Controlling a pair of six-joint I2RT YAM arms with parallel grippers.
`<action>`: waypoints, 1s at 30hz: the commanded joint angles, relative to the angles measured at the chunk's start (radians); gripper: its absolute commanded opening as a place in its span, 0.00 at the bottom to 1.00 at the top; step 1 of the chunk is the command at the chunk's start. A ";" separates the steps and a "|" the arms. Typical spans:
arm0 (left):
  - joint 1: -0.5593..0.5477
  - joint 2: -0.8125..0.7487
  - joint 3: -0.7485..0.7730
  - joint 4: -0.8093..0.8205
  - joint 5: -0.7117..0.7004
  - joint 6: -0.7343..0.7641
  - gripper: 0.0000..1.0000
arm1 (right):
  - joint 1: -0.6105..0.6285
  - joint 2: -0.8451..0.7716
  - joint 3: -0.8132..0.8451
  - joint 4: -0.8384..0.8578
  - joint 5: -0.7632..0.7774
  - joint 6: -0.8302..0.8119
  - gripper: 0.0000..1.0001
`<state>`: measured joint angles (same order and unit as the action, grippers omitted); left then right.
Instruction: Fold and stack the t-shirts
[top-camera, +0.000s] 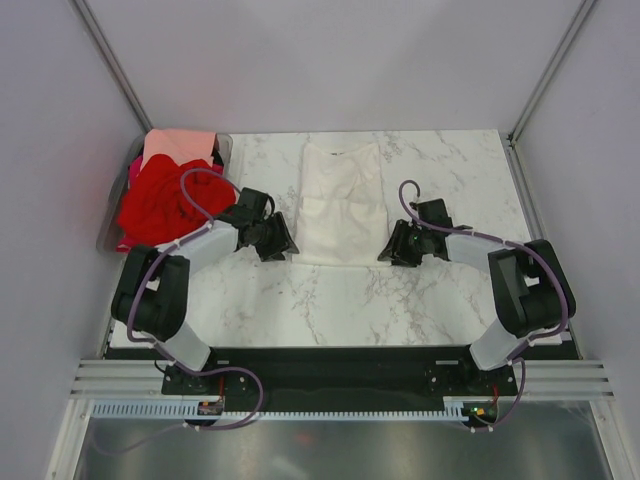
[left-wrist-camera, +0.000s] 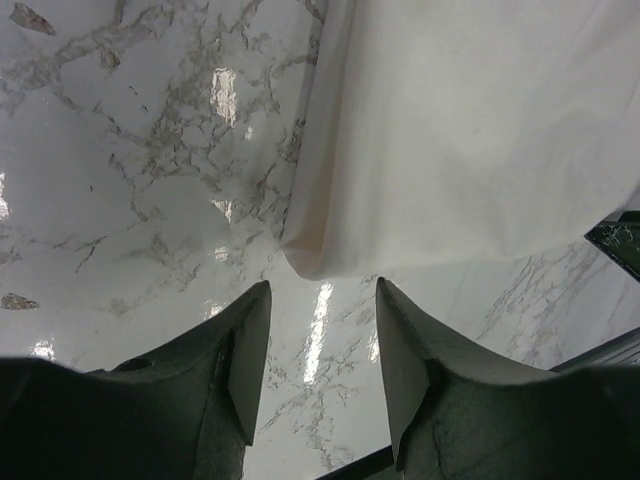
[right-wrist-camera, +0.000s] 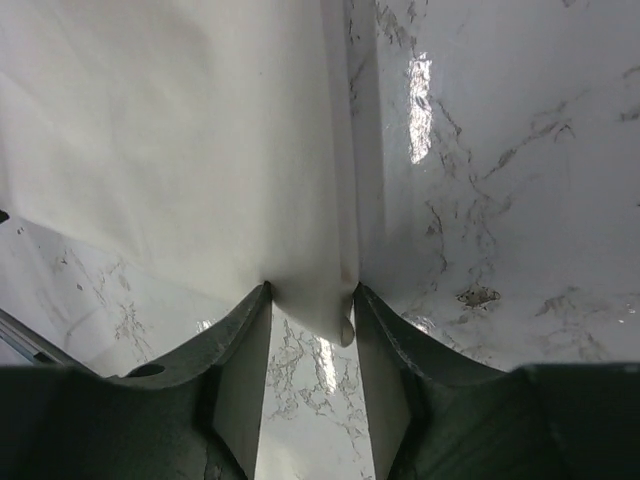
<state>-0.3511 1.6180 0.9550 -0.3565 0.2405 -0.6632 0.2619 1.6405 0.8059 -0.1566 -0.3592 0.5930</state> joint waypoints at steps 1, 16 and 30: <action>0.000 0.020 -0.001 0.068 0.026 -0.035 0.54 | -0.006 0.048 -0.043 0.029 0.016 -0.015 0.46; -0.003 0.075 -0.119 0.188 0.014 -0.092 0.45 | -0.012 0.082 -0.073 0.049 -0.001 -0.033 0.31; -0.022 0.053 -0.139 0.212 0.006 -0.125 0.02 | -0.015 0.085 -0.086 0.042 -0.024 -0.042 0.00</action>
<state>-0.3573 1.6985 0.8413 -0.1234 0.2794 -0.7696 0.2440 1.6882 0.7631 -0.0296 -0.4397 0.5949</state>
